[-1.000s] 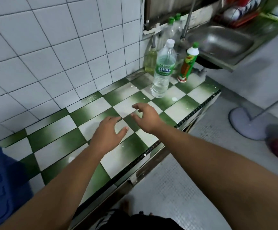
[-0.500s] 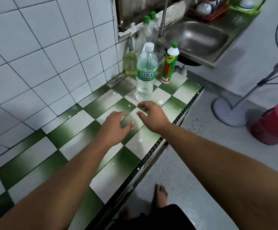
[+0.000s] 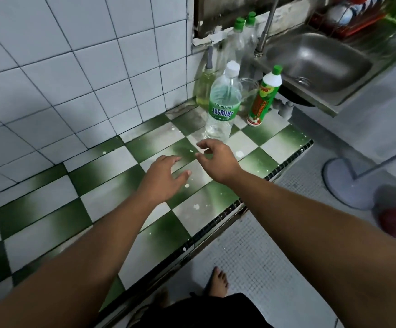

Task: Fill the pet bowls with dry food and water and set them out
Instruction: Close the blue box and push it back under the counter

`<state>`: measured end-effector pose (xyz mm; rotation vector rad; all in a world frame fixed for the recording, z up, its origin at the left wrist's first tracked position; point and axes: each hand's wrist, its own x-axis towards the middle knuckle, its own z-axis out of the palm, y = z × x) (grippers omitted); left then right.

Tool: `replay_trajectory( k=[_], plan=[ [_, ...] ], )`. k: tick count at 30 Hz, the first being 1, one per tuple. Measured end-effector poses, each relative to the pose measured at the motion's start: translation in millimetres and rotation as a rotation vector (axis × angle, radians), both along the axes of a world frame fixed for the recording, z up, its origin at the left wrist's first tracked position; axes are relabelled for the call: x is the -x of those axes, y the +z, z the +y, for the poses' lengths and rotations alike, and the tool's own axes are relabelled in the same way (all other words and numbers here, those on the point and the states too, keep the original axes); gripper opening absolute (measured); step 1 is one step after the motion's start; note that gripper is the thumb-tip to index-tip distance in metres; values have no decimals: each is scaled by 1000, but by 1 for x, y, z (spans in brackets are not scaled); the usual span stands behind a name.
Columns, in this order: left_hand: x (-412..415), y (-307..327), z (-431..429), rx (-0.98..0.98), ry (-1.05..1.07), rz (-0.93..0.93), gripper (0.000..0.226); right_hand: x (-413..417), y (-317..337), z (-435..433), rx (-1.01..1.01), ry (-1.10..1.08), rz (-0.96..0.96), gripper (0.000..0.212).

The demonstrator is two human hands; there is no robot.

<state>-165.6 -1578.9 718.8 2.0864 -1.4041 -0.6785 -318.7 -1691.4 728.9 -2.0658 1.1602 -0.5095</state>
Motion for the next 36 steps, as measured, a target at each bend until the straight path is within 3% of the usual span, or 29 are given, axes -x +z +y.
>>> replay_trajectory(
  k=[12, 29, 33, 36],
  plan=[
    [-57, 15, 110, 20, 408, -67, 54, -123, 2, 65, -71, 388, -77, 32],
    [-137, 37, 423, -5, 1034, -343, 39, -354, 22, 334, 23, 940, -103, 35],
    [-130, 17, 470, -14, 1217, -408, 50, -393, 23, 369, 155, 1083, 8, 51],
    [-120, 0, 485, -44, 1346, -346, 73, -414, 18, 383, 306, 1167, 231, 74]
  ],
)
